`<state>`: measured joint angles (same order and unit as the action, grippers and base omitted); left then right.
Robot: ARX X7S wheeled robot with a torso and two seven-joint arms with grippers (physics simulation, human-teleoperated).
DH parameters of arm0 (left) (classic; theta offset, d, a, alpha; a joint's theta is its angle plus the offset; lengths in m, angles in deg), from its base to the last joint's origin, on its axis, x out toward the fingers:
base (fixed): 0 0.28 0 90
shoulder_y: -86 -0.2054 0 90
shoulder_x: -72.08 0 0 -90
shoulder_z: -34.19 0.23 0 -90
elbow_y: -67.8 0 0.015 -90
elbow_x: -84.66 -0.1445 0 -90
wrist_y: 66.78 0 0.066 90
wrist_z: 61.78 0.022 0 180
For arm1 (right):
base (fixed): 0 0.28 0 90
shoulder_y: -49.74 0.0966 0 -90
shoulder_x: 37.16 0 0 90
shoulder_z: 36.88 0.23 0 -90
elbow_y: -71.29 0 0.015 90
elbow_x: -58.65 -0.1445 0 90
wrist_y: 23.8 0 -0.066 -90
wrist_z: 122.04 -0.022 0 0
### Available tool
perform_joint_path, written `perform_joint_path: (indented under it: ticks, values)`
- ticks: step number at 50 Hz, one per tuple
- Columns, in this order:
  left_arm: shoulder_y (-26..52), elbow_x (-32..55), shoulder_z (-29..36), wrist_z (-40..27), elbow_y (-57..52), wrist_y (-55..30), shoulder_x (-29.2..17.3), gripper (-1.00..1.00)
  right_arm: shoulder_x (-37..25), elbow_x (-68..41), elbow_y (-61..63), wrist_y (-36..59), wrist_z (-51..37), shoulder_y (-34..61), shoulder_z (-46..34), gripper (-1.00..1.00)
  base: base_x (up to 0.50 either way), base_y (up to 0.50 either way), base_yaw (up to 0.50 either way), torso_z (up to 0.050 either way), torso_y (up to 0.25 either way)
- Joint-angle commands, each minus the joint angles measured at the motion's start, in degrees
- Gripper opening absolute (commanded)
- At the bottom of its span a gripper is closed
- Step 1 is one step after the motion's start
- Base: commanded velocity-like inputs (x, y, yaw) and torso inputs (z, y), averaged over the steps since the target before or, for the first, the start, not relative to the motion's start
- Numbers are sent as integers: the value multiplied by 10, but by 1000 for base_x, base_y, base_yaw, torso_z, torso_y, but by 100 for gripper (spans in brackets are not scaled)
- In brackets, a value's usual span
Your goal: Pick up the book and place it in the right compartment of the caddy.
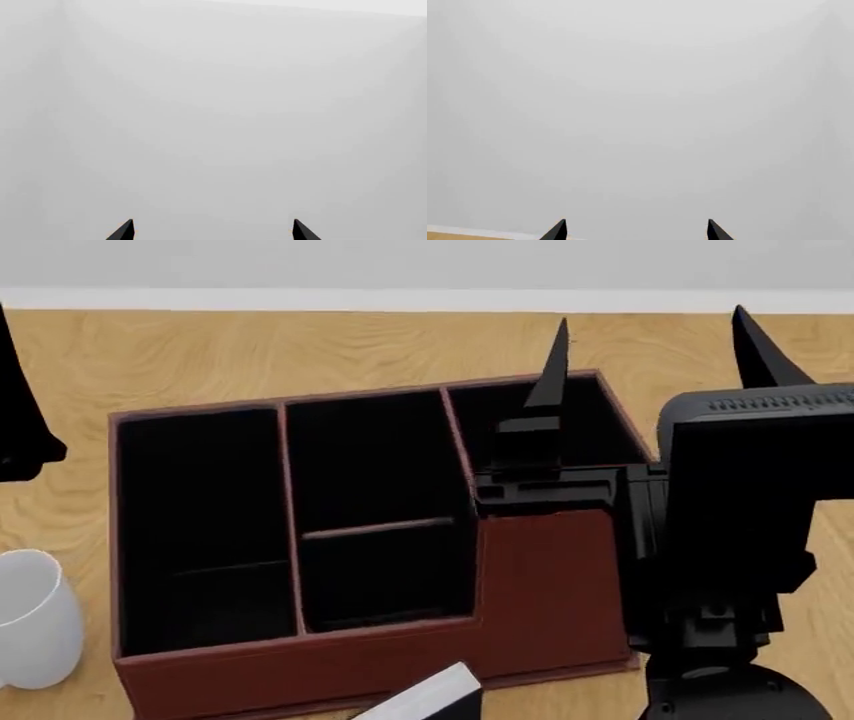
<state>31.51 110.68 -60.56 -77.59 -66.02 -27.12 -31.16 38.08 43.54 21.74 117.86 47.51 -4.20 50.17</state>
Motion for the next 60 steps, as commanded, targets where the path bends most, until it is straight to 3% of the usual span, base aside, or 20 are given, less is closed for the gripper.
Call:
perform_joint_path:
  ticks: [1, 20, 38, 44, 52, 60]
  values:
    - [-1, 2, -1, -3, 1, 5, -3, 100, -1, -2, -5, -3, -1, 1, -6, 100, 391, -285, 0, 0, 0]
    - [3, 9, -6, -12, -3, 3, -10, 100, 0, -20, -16, 5, 3, 15, 3, 100, 195, -113, 0, 0, 1]
    - [51, 51, -62, -43, -65, -70, -36, 100, -104, -153, -143, 143, 230, 324, -47, 100, 0, 0, 0, 0, 0]
    - [62, 61, -75, -52, -78, -86, -42, 100, -112, -186, -253, 160, 340, 428, -107, 100, 0, 0, 0, 0, 0]
    - [66, 75, -92, -60, -88, -100, -46, 100, -118, -157, -402, 116, 526, 561, -287, 100, 0, 0, 0, 0, 0]
    - [74, 82, -94, -67, -91, -103, -49, 100, -100, -116, -514, 61, 661, 638, -415, 100, 0, 0, 0, 0, 0]
